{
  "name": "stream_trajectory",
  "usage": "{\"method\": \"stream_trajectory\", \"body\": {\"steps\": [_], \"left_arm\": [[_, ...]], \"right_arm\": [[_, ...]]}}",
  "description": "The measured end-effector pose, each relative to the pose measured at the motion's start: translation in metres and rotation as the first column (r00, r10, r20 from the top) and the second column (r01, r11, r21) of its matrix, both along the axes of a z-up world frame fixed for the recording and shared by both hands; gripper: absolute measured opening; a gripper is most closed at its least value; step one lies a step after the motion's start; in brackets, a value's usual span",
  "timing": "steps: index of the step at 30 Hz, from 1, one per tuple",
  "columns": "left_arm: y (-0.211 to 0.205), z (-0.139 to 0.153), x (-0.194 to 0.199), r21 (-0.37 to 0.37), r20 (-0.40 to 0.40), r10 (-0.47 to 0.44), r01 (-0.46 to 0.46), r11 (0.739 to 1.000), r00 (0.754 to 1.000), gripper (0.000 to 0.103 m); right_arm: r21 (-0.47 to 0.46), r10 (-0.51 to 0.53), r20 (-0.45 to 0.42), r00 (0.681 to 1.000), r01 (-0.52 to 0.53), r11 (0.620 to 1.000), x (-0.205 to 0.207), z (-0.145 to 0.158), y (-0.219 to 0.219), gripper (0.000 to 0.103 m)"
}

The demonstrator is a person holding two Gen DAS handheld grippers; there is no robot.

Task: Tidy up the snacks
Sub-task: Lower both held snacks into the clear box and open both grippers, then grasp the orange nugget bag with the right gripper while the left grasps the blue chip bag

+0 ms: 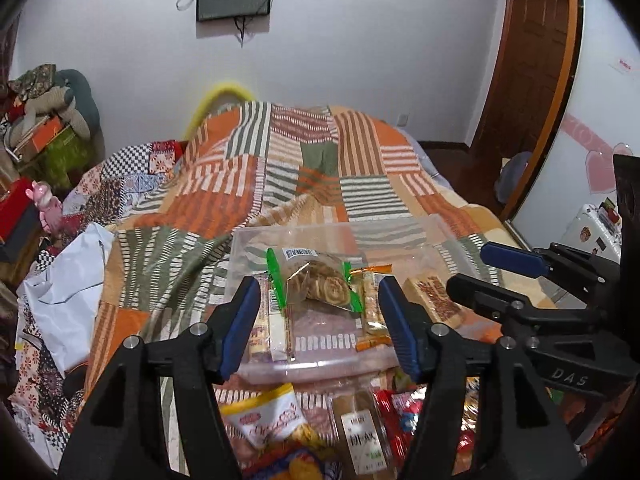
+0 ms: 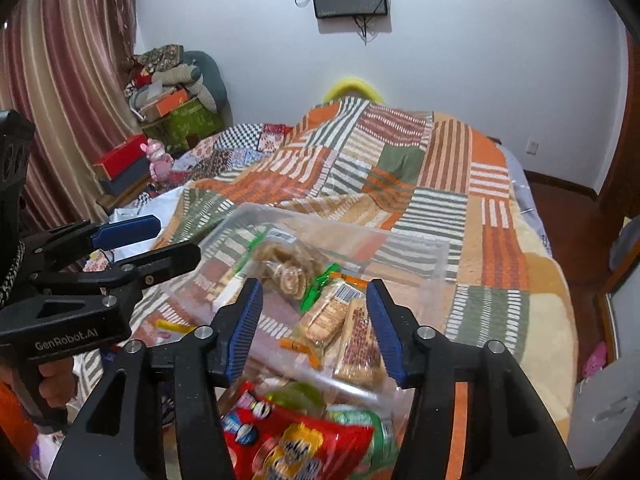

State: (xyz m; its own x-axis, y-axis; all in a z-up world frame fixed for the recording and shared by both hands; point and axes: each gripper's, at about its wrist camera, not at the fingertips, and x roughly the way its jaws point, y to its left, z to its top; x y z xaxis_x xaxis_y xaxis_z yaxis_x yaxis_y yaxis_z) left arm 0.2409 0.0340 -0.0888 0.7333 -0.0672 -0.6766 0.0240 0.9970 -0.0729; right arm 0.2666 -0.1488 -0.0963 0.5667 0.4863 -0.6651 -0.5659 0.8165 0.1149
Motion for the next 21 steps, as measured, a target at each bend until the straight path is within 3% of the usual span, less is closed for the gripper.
{"method": "stream_trajectory", "body": {"steps": [11, 16, 21], "left_arm": [[-0.002, 0.027, -0.085, 0.042, 0.108, 0.009, -0.014, 0.999, 0.994, 0.081], [-0.002, 0.023, -0.123, 0.063, 0.135, 0.014, -0.022, 0.998, 0.991, 0.090], [-0.001, 0.005, -0.149, 0.065, 0.113, 0.020, -0.028, 0.998, 0.993, 0.092]], "right_arm": [[0.017, -0.019, 0.090, 0.996, 0.018, 1.000, -0.066, 0.017, -0.027, 0.069], [0.023, -0.032, 0.076, 0.997, 0.031, 0.999, -0.093, 0.003, -0.037, 0.084], [0.006, -0.056, 0.035, 0.998, 0.056, 0.998, -0.112, -0.018, -0.041, 0.085]]}}
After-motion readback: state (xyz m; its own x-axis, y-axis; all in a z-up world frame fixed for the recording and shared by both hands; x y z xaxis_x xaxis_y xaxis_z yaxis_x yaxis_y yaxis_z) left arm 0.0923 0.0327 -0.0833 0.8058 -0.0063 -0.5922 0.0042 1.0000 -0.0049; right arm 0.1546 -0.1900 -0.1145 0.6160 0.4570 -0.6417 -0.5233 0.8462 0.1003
